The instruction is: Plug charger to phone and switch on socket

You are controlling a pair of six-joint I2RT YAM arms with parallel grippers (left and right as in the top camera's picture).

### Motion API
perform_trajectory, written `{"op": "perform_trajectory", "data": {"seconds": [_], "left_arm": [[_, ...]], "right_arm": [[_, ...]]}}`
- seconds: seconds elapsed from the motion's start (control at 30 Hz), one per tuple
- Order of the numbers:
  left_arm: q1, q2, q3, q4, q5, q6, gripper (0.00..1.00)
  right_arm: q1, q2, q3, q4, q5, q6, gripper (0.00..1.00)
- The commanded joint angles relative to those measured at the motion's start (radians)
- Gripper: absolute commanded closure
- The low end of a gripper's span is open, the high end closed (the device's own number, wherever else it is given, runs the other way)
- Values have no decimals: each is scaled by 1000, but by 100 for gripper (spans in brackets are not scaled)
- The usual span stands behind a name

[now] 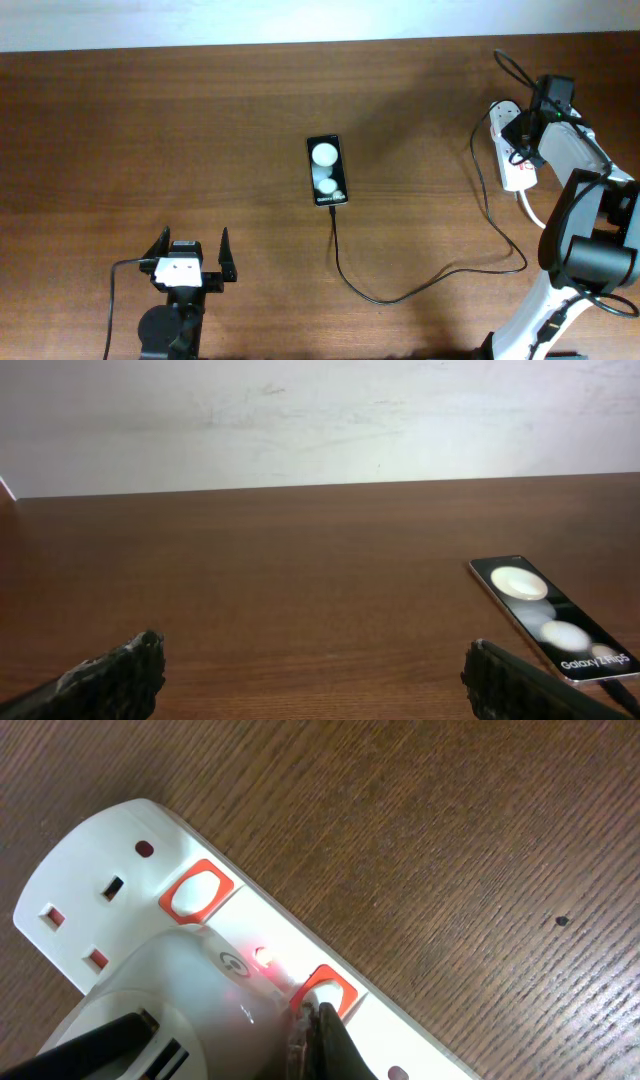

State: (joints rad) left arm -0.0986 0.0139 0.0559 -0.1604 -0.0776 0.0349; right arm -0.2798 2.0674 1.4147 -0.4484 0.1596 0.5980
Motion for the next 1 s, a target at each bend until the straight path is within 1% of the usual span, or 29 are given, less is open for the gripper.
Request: {"op": "perform_trajectory", "data": {"seconds": [0.0, 0.13, 0.23, 0.47, 0.57, 0.63, 0.8, 0.97], "left_arm": [[3, -3, -10, 3, 11, 15, 1], [3, -3, -10, 3, 11, 15, 1], [3, -3, -10, 3, 11, 15, 1], [3, -3, -10, 3, 11, 15, 1], [3, -3, -10, 3, 11, 15, 1], [3, -3, -10, 3, 11, 15, 1], [3, -3, -10, 3, 11, 15, 1], [3, -3, -10, 3, 11, 15, 1]], "right_arm": [[63, 54, -22, -32, -148, -6, 96], [48, 4, -22, -98, -34, -6, 96], [25, -89, -22, -179, 66, -6, 96], [11, -322, -22, -345, 76, -15, 96], [60, -426, -22, -388, -27, -153, 96], [103, -478, -22, -411, -61, -219, 96], [229, -631, -22, -483, -59, -254, 96], [281, -766, -22, -562, -59, -254, 96]]}}
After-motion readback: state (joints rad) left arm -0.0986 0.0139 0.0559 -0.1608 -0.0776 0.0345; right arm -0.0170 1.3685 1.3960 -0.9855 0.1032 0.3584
